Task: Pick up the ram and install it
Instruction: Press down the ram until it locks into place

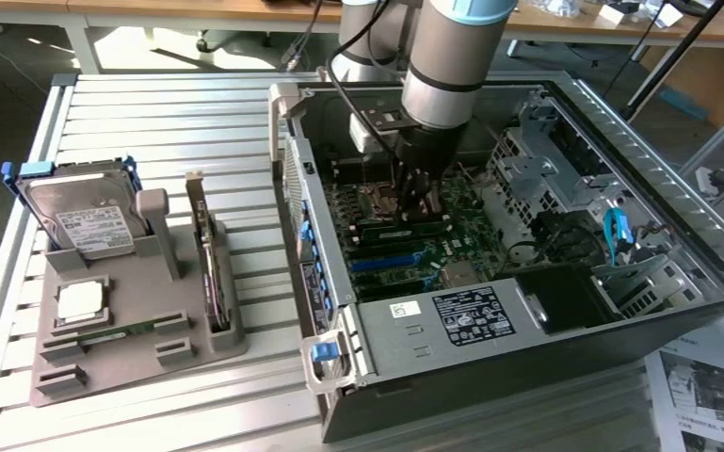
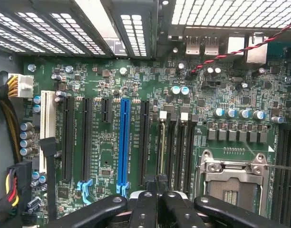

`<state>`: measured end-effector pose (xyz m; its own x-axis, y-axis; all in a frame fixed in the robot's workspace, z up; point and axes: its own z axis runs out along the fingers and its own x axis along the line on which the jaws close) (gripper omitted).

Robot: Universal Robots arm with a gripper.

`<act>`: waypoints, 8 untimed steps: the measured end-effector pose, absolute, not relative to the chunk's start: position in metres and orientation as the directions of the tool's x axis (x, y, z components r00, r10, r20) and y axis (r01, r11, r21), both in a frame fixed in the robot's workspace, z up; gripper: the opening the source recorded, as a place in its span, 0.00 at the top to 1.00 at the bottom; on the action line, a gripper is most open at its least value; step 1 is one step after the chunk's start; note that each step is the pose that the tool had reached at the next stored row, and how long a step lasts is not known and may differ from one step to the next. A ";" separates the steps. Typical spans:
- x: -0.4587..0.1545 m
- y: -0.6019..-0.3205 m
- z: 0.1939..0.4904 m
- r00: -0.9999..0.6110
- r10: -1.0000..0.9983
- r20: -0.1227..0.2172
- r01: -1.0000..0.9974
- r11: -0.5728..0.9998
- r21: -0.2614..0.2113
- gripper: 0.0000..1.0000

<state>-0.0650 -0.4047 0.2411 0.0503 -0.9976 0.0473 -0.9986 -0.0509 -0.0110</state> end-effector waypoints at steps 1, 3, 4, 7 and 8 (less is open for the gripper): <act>-0.065 -0.404 0.240 0.050 -0.998 0.047 -0.999 -0.051 -0.011 0.89; -0.065 -0.404 0.239 0.050 -0.998 0.046 -0.999 -0.051 -0.011 0.89; -0.065 -0.404 0.239 0.050 -0.998 0.046 -0.999 -0.051 -0.011 0.89; -0.065 -0.404 0.236 0.050 -0.998 0.046 -0.999 -0.051 -0.011 0.89; -0.065 -0.404 0.235 0.050 -0.998 0.046 -0.999 -0.051 -0.011 0.89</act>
